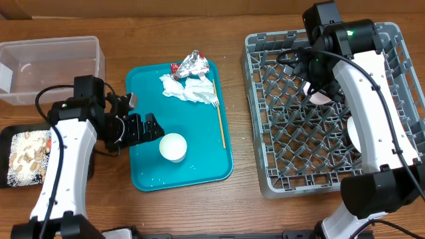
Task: Sort waste into correct bins and load items into the dishwasher rack
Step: 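Reach the left gripper right to the paper cup and grasp it, then lift the paper cup with the left gripper off the tray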
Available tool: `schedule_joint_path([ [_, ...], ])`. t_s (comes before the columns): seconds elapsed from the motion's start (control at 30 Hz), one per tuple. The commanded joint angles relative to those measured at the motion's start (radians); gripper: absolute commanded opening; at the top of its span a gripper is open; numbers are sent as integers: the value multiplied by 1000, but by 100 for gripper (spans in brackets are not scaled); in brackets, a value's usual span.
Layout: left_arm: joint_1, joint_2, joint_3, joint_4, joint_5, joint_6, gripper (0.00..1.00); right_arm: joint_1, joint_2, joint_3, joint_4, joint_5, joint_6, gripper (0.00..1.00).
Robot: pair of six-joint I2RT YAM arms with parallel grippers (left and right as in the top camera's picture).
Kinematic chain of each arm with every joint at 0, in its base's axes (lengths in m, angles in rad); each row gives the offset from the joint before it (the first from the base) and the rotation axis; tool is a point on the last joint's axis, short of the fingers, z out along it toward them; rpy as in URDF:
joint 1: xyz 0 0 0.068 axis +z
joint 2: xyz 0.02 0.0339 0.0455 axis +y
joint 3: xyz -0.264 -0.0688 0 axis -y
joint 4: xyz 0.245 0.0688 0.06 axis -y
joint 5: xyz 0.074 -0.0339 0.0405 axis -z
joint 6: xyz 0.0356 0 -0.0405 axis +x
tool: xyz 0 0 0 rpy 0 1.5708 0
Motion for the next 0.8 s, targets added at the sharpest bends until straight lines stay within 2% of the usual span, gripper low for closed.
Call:
schedule_joint_path([
  [0.0,3,43,-4,6,43,-10,90,3,-19,23,2,10,5,100],
  [0.2,-29,131,-35,47,13,-37,68,3,-19,23,2,10,5,100],
  [0.63,-206,158,-74,94,-291,-203,68,3,-19,23,2,10,5,100],
  [0.77,-218,158,-119,140,-283,-213,59,3,-19,23,2,10,5,100],
])
